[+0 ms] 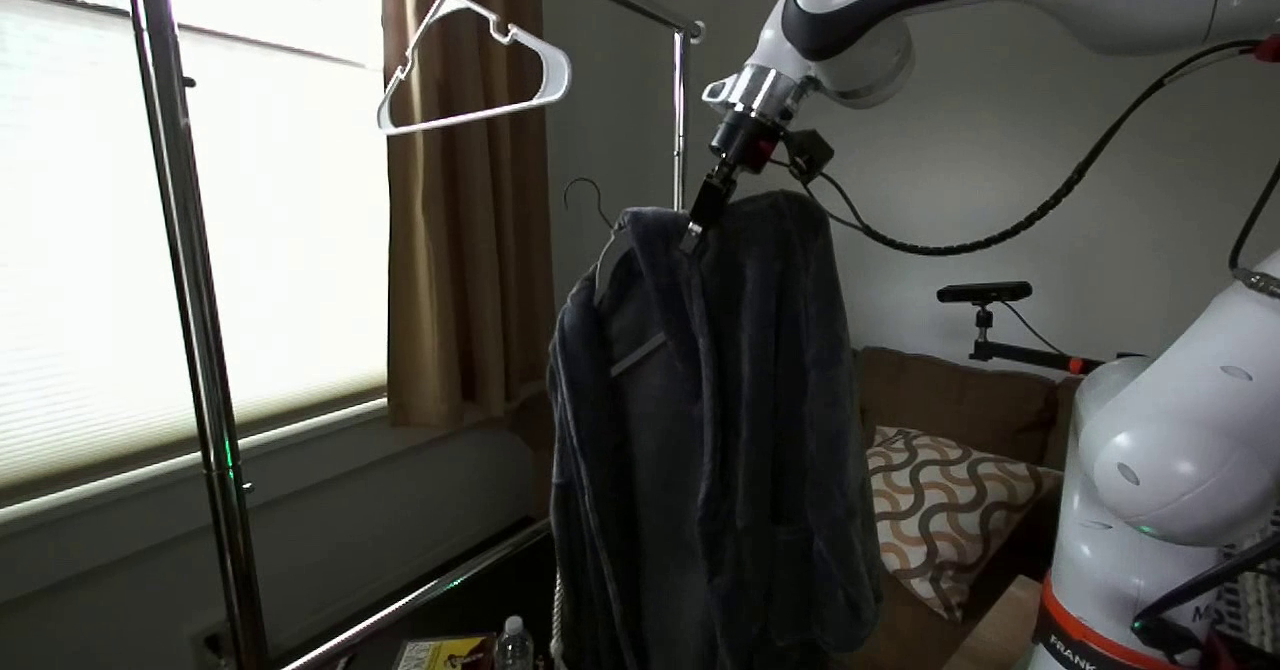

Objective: Move the clothes hanger with the robe from the top rail to the bottom rail

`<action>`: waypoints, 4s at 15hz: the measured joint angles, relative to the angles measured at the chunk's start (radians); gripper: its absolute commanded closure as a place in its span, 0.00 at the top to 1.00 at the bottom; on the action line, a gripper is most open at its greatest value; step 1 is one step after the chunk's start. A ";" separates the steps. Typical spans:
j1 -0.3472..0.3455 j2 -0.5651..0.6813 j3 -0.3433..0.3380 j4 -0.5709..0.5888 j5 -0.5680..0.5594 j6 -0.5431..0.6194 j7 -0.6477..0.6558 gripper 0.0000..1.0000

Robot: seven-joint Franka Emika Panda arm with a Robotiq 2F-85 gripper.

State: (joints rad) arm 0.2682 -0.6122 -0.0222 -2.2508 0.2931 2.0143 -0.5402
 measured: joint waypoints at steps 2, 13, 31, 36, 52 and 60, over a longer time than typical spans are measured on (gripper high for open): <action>0.015 -0.020 0.000 -0.066 0.024 0.000 0.000 0.02; 0.135 0.069 -0.033 -0.273 0.323 -0.019 -0.245 0.10; 0.091 0.587 0.177 -0.155 0.480 0.122 -0.281 0.02; 0.077 0.697 0.236 -0.112 0.475 0.383 -0.131 0.02; 0.032 0.991 0.312 0.018 0.344 0.576 0.077 0.02; 0.001 1.044 0.349 0.099 0.238 0.534 0.212 0.66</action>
State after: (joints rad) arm 0.2690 0.4313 0.3267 -2.1514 0.5308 2.5479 -0.3284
